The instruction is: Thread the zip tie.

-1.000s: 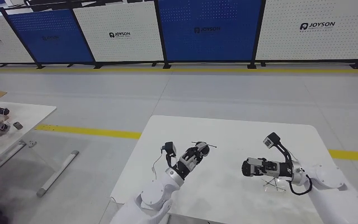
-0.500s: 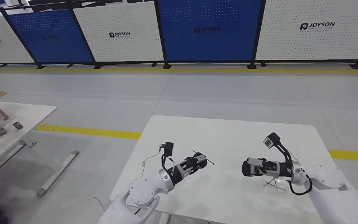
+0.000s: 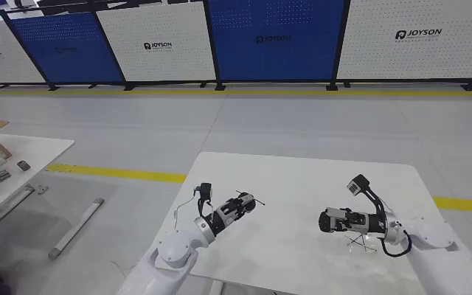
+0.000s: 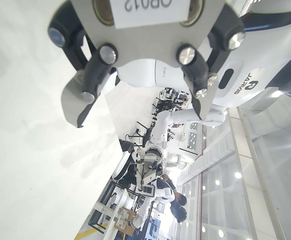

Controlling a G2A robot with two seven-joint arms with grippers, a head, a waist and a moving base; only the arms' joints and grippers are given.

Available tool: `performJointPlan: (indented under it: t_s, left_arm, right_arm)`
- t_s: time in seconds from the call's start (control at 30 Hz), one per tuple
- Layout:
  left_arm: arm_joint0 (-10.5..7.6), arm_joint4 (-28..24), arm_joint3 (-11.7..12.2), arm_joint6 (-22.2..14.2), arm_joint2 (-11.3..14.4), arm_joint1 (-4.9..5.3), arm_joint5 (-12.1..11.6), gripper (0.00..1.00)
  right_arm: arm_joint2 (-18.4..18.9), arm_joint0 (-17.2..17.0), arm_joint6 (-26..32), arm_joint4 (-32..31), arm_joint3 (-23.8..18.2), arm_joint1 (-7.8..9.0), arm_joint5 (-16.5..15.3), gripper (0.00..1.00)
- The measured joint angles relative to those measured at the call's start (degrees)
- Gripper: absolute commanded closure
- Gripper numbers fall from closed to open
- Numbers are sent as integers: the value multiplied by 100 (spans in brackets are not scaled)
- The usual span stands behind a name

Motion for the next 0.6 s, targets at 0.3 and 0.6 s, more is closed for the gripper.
performJointPlan:
  t_s: [0.3, 0.6]
  left_arm:
    - [215, 338, 44, -666, -29, 78, 124, 100]
    - [268, -277, -159, -465, -121, 51, -79, 100]
  right_arm:
    - [0, 0, 0, 0, 0, 0, 0, 0]
    - [0, 0, 0, 0, 0, 0, 0, 0]
